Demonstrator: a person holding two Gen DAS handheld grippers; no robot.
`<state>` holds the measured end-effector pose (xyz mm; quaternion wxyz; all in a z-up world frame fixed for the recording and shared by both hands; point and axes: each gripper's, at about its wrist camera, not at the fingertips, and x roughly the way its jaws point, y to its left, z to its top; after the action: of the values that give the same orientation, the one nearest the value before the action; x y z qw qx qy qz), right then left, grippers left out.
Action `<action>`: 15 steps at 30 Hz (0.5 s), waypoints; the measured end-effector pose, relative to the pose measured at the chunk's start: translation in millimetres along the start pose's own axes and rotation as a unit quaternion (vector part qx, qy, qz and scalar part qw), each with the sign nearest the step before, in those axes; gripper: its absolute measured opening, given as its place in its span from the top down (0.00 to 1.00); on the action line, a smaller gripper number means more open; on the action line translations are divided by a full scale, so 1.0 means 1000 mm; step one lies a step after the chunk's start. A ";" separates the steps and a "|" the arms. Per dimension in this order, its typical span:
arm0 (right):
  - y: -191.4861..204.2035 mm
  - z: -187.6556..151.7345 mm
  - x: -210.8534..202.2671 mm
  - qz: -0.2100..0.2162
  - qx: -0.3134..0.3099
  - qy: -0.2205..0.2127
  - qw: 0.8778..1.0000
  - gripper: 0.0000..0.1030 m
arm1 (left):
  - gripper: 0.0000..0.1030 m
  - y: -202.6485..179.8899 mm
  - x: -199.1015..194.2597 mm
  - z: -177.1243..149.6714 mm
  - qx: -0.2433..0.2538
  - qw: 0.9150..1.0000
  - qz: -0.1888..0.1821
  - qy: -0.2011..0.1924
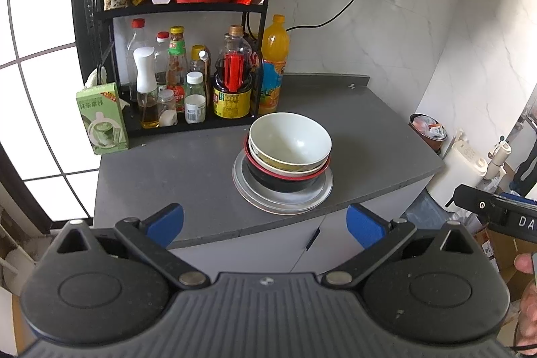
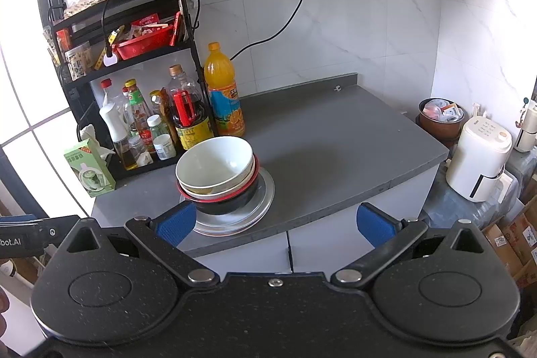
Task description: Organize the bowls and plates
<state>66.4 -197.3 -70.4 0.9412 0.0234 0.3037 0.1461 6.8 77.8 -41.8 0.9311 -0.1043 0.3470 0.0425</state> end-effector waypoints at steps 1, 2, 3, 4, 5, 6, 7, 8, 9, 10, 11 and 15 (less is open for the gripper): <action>0.000 0.000 0.000 0.000 0.000 0.000 1.000 0.00 | 0.01 0.000 0.000 0.000 0.000 1.000 -0.001 0.000; 0.000 0.000 0.000 -0.001 -0.001 0.000 1.000 0.00 | 0.01 0.000 0.000 0.000 0.001 1.000 0.000 -0.001; -0.001 0.000 -0.001 -0.002 -0.002 -0.001 1.000 0.00 | 0.01 0.000 0.000 0.000 0.002 1.000 0.001 -0.001; -0.001 0.000 -0.001 -0.001 -0.002 -0.001 1.000 0.00 | 0.01 0.000 0.000 -0.001 0.003 1.000 0.000 -0.001; 0.000 0.000 -0.001 0.000 -0.001 0.000 1.000 0.00 | 0.01 0.000 0.000 -0.001 0.004 1.000 -0.001 -0.001; -0.001 0.000 -0.001 -0.001 -0.001 0.000 1.000 0.00 | 0.01 0.000 0.000 -0.001 0.004 1.000 -0.001 0.000; -0.001 0.000 -0.001 -0.001 -0.001 -0.001 1.000 0.00 | 0.01 0.000 0.000 -0.001 0.005 1.000 0.000 0.000; -0.001 0.000 -0.001 -0.001 -0.001 -0.001 1.000 0.00 | 0.01 0.000 0.000 -0.001 0.005 1.000 0.001 0.000; -0.001 0.000 -0.001 -0.001 -0.001 -0.001 1.000 0.00 | 0.01 -0.001 0.000 -0.001 0.004 1.000 0.001 0.000; -0.001 0.000 -0.001 0.000 -0.001 -0.001 1.000 0.00 | 0.01 -0.001 -0.001 -0.001 0.004 1.000 0.000 0.000; -0.001 0.000 -0.001 -0.001 -0.001 -0.001 1.000 0.00 | 0.01 -0.001 -0.001 -0.001 0.005 1.000 0.000 0.000; -0.005 0.000 -0.003 -0.002 0.001 -0.002 1.000 0.00 | 0.01 -0.002 -0.001 -0.003 0.005 1.000 -0.002 0.001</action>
<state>65.4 -202.7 -69.3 0.9423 0.0237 0.3016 0.1436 5.0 74.8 -43.0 0.9313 -0.1004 0.3481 0.0389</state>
